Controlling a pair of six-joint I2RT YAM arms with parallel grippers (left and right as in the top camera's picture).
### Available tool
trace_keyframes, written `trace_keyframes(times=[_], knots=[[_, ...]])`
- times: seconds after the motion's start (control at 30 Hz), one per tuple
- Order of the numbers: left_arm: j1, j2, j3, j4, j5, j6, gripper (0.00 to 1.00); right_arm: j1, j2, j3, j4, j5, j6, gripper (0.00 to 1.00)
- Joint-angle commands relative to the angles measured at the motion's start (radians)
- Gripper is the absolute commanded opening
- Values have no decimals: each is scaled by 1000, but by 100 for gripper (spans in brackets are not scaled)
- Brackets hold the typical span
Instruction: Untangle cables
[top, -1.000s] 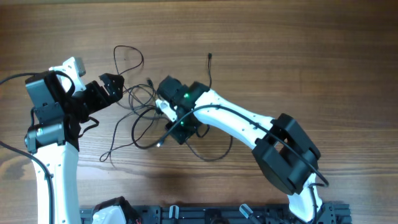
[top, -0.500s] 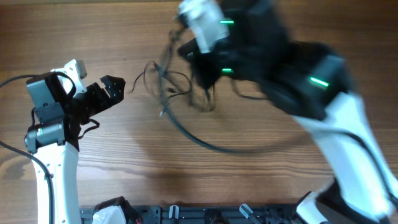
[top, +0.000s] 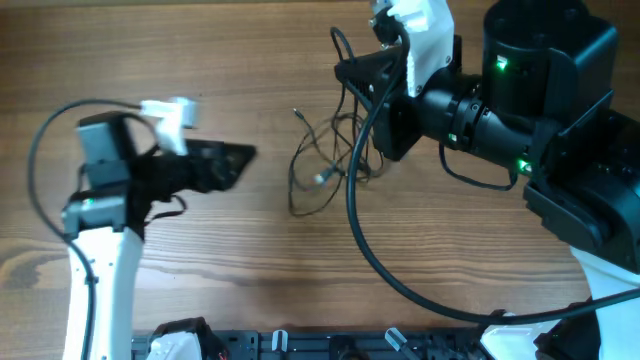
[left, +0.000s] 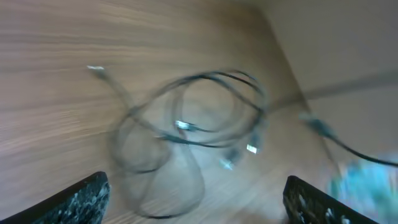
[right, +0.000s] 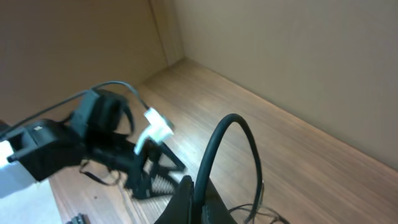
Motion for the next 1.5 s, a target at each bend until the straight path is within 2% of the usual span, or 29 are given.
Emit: trace_keyframes(times=[0.0, 0.1, 0.23, 0.47, 0.8, 0.93, 1.1, 1.33, 1.4, 1.47], knots=[[-173, 22, 1, 58, -99, 138, 91, -1, 3, 3, -20, -95, -30, 4], [-279, 49, 1, 143, -246, 138, 91, -1, -7, 3, -84, -178, -69, 4], [-361, 97, 1, 216, -354, 138, 91, -1, -38, 3, -129, -196, -93, 4], [-431, 251, 1, 256, -363, 138, 91, -1, -166, 3, 30, -147, -169, 4], [-474, 329, 1, 264, -362, 138, 93, -1, -354, 3, 350, 375, -155, 4], [-486, 329, 1, 266, -362, 137, 93, -1, -370, 3, 370, 464, -161, 4], [-486, 329, 1, 248, -362, 129, 93, -1, -356, -1, 362, 711, -176, 4], [-487, 329, 1, 203, -335, 95, 91, -13, -264, -1, 370, 1001, -402, 4], [-492, 329, 1, 195, -336, 96, 96, -60, -223, -1, 372, 1045, -461, 4], [-498, 329, 1, 191, -336, 96, 98, -137, -189, -1, 372, 1044, -454, 4]])
